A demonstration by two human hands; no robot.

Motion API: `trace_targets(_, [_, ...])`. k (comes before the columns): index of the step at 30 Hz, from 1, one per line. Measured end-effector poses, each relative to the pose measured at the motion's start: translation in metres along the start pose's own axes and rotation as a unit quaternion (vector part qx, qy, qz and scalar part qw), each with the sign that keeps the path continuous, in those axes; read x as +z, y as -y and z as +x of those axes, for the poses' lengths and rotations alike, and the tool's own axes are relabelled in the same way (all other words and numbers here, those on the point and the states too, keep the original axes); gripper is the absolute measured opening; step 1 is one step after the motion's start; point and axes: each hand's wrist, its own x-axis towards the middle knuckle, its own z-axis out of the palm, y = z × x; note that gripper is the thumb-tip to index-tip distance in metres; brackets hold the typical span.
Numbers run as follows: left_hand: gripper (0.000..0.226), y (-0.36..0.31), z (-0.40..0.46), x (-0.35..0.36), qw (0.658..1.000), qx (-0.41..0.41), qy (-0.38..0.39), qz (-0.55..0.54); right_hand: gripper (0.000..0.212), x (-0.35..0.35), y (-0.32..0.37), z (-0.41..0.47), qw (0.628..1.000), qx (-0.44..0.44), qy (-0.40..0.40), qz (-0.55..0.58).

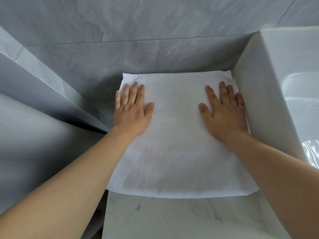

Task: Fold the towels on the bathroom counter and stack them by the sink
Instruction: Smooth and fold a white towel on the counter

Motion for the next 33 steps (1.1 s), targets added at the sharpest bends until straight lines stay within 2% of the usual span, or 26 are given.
trace_targets(3, [0.072,-0.009,-0.038,0.003,0.999,0.027,-0.025,-0.016,0.065,0.001,0.001,-0.001,1.000,-0.002,0.001,-0.001])
trace_targets(5, [0.070,-0.015,-0.072,0.008,0.998,0.057,-0.004,-0.035,0.065,0.001,0.002,-0.001,1.000,-0.005,-0.003,0.003])
trace_targets(7, [0.069,-0.014,-0.093,0.014,0.999,0.049,0.005,-0.019,0.064,0.001,0.002,0.001,1.000,-0.004,-0.012,0.007])
trace_targets(14, [0.071,-0.016,-0.091,0.015,0.999,0.039,-0.014,-0.013,0.061,-0.003,0.004,-0.001,0.999,0.004,-0.017,0.032])
trace_targets(16, [0.071,-0.017,-0.090,0.016,0.999,0.038,-0.015,-0.014,0.055,-0.012,0.013,-0.010,0.997,0.010,-0.056,0.044])
trace_targets(19, [0.073,-0.018,-0.087,0.016,0.999,0.032,-0.019,-0.021,0.052,-0.021,0.042,-0.053,0.985,-0.009,-0.111,0.134])
trace_targets(21, [0.073,-0.017,-0.087,0.017,0.999,0.025,-0.020,-0.022,0.059,-0.018,0.051,-0.094,0.988,-0.029,-0.049,0.142])
trace_targets(23, [0.073,-0.017,-0.087,0.017,0.999,0.028,-0.017,-0.018,0.064,-0.008,0.038,-0.129,0.996,-0.043,0.030,0.072])
trace_targets(24, [0.073,-0.017,-0.087,0.017,0.999,0.030,-0.018,-0.015,0.065,-0.002,0.026,-0.140,0.997,-0.042,0.044,0.039])
trace_targets(33, [0.069,-0.014,-0.083,0.015,0.999,0.041,-0.001,-0.016,0.062,0.012,0.011,-0.140,1.000,-0.021,0.018,0.013])
